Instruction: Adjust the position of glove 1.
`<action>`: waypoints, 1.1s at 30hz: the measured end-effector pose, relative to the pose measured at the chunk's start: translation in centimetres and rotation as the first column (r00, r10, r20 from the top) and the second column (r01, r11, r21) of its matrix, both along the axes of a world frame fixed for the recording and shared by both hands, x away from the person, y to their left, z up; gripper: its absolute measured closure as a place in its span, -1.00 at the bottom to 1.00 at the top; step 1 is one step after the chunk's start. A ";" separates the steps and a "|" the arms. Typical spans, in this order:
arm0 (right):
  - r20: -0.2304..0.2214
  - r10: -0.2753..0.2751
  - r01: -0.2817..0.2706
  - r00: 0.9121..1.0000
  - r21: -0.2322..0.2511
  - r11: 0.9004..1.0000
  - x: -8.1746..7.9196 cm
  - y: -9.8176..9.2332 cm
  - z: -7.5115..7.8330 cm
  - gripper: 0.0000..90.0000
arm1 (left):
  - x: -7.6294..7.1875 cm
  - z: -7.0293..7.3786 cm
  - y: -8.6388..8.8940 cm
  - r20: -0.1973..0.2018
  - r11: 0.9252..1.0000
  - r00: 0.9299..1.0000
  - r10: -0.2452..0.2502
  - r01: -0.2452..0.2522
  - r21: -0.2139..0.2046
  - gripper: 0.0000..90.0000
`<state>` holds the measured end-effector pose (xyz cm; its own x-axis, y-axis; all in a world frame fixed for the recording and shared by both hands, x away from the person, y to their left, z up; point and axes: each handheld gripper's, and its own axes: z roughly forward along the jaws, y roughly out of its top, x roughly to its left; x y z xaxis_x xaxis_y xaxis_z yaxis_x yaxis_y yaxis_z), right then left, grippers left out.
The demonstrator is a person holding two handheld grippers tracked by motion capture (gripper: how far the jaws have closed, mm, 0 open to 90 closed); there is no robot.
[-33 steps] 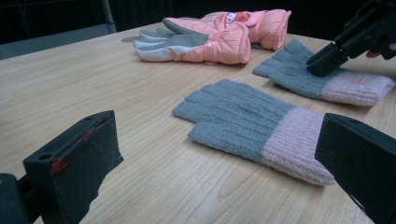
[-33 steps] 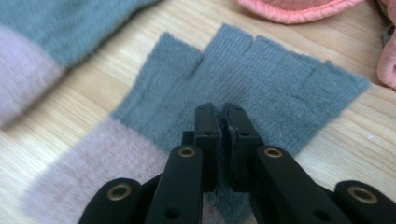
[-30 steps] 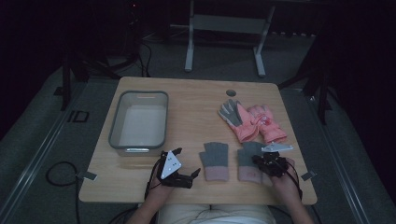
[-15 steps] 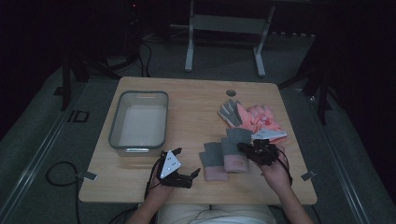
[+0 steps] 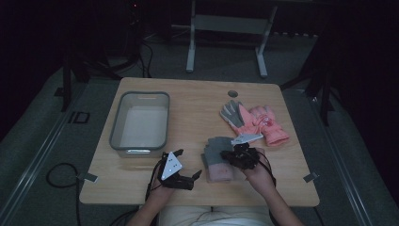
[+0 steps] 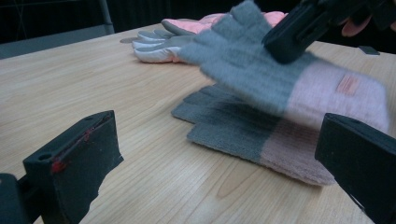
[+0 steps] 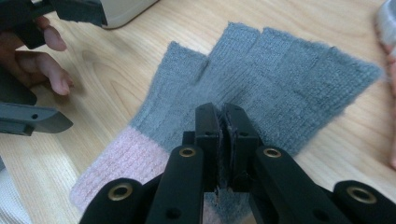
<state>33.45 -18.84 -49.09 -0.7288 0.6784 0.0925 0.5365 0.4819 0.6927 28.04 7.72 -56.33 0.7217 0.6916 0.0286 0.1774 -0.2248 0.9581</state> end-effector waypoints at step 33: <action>-0.064 -0.021 0.021 0.998 -0.005 1.000 1.2 0.6 -4.4 0.79 | 0.0 0.2 -0.7 -0.054 0.994 0.996 0.075 -0.071 0.078 -0.92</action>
<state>34.61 -18.26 -53.44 -0.7071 0.6941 0.1350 0.5896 0.4733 0.6545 28.04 7.04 -56.13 0.6714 0.7398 0.0433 0.2500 -0.2811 0.9266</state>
